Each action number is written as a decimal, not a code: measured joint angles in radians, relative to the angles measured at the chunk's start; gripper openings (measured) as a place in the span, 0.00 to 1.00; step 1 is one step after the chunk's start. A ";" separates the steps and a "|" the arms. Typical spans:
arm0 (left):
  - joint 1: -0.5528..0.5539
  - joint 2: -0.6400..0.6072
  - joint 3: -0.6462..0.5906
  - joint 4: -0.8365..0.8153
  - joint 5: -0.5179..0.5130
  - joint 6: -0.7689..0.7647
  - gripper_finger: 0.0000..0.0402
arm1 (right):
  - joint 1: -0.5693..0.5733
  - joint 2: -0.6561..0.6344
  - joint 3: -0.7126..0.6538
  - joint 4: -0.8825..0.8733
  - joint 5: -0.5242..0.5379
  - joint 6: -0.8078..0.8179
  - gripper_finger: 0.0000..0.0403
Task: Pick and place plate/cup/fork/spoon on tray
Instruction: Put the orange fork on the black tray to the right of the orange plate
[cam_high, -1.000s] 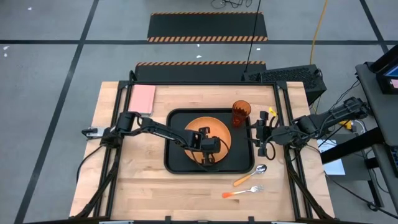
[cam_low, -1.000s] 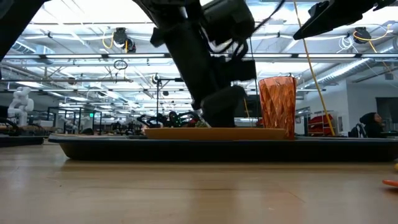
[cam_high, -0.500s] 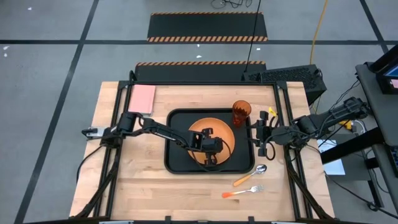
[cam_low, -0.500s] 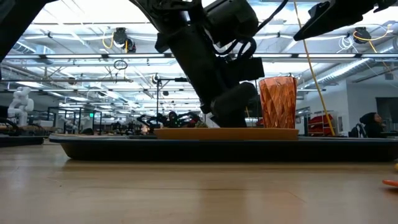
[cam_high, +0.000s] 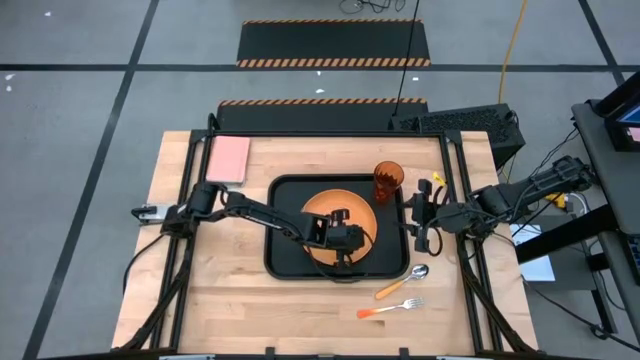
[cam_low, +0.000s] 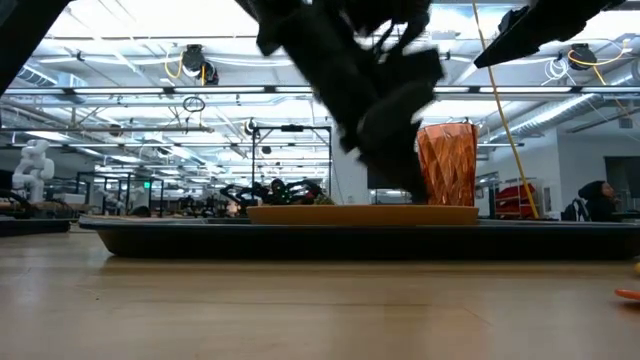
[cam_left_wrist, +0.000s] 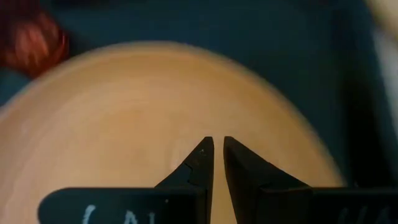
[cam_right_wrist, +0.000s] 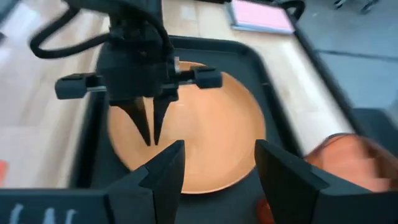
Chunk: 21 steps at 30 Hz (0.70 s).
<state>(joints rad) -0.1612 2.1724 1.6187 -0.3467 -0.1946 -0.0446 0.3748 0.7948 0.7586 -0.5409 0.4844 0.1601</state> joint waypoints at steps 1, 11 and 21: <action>-0.009 -0.001 0.016 -0.010 0.000 0.009 0.10 | 0.000 0.000 0.000 0.004 -0.025 0.024 0.47; -0.113 -0.012 0.131 -0.282 -0.038 -0.040 0.10 | 0.217 0.138 0.000 0.041 -0.097 0.368 0.47; -0.252 -0.084 0.132 -0.361 -0.183 -0.180 0.10 | 0.435 0.430 0.000 0.198 -0.120 0.561 0.47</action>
<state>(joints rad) -0.4133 2.0880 1.7503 -0.7073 -0.3775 -0.2242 0.8101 1.2250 0.7589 -0.3433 0.3641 0.7214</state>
